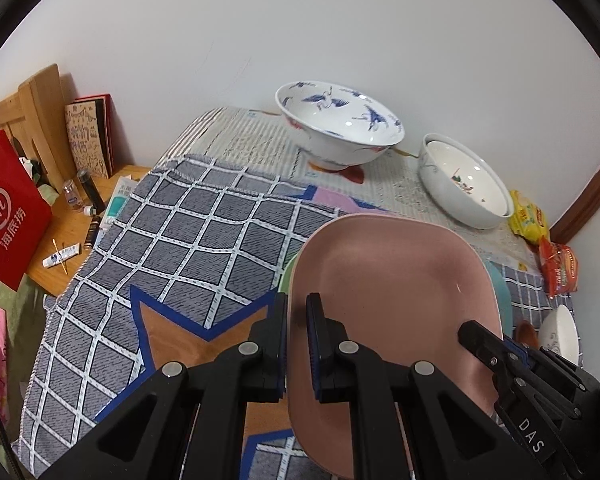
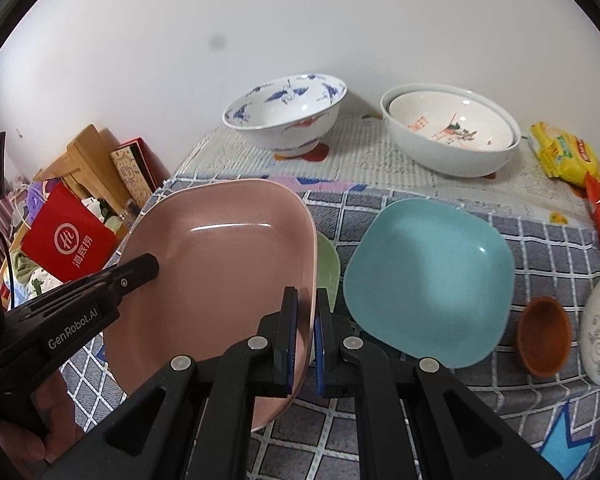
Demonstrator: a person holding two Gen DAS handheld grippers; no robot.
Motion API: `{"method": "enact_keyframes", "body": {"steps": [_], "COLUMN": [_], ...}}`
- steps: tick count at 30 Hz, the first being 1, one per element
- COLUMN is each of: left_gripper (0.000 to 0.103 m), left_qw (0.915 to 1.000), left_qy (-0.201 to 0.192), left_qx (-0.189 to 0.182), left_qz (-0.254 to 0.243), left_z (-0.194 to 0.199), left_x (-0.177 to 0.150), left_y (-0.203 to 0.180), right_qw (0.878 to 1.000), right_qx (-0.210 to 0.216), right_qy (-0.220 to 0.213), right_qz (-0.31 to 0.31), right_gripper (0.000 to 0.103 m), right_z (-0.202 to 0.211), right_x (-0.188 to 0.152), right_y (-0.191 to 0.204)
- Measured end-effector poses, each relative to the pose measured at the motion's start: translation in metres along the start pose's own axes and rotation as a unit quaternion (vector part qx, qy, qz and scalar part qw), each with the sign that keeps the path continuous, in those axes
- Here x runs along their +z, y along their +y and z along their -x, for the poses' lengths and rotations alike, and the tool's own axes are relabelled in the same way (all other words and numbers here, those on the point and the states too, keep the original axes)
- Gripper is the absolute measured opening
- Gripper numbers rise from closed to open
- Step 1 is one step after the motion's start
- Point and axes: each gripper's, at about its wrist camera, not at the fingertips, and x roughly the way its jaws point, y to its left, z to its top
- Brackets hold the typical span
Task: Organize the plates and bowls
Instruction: 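Lower the pink plate onto the green plate and open both grippers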
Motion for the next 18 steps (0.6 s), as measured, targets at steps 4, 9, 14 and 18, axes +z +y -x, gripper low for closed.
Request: {"method": "enact_keyframes", "body": {"steps": [4,9,14,18], "left_gripper": [0.009,0.009,0.009,0.009], "left_qw": [0.9999,0.9998,0.9997,0.9997], "left_qy": [0.009,0.016,0.016,0.017], "left_qx": [0.006,0.013,0.016,0.013], "left_qz": [0.000,-0.006,-0.012,-0.012], "left_z": [-0.015,-0.028,-0.038,-0.045], "left_x": [0.001,0.002,0.004,0.005], "left_y": [0.004,0.004,0.003,0.002], "right_qw": [1.000,1.000,1.000,1.000], "right_qx": [0.001,0.005,0.005,-0.004], "right_qy": [0.007,0.013,0.020,0.020], "right_qz": [0.005,0.004,0.005,0.018], "right_gripper": [0.007,0.007,0.008,0.008], "right_z": [-0.015,-0.031,-0.042,-0.045], "right_x": [0.001,0.001,0.001,-0.001], "right_y": [0.001,0.000,-0.003,-0.003]}}
